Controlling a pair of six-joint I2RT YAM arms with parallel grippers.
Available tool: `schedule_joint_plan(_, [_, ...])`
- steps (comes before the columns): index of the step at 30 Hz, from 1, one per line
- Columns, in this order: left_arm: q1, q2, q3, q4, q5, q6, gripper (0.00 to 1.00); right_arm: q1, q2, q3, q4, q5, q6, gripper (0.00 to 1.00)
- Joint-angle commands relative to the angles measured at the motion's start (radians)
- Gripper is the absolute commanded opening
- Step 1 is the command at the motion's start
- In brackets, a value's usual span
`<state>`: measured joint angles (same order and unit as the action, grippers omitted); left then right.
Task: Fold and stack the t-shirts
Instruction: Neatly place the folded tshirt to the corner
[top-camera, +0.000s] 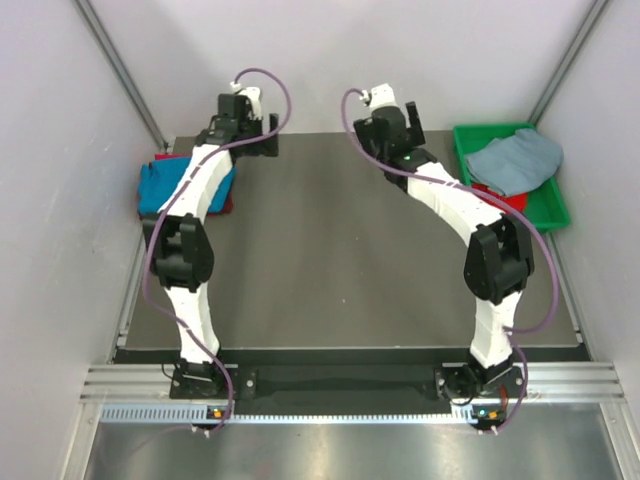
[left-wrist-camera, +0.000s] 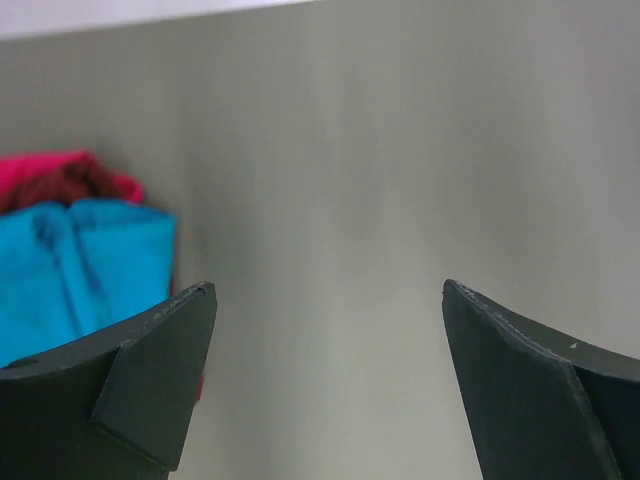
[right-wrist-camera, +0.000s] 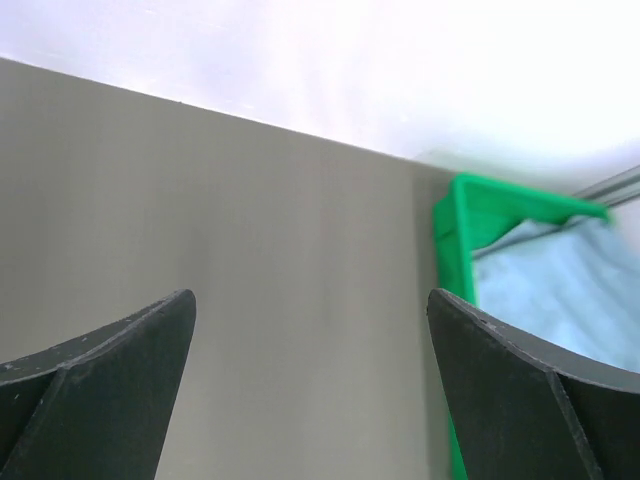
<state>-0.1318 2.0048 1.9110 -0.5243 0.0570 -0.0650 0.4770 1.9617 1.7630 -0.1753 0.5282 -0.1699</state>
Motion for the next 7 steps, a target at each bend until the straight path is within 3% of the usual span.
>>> schedule_joint_plan(1, [-0.052,0.037,0.100,0.081,-0.135,0.037,0.99,0.067,-0.086,-0.054,0.138,0.171,-0.158,1.00])
schedule_joint_plan(7, [-0.146,0.087,0.171,0.087,-0.163,0.035,0.99,0.103,-0.104,-0.036,0.122,0.171,-0.189,1.00])
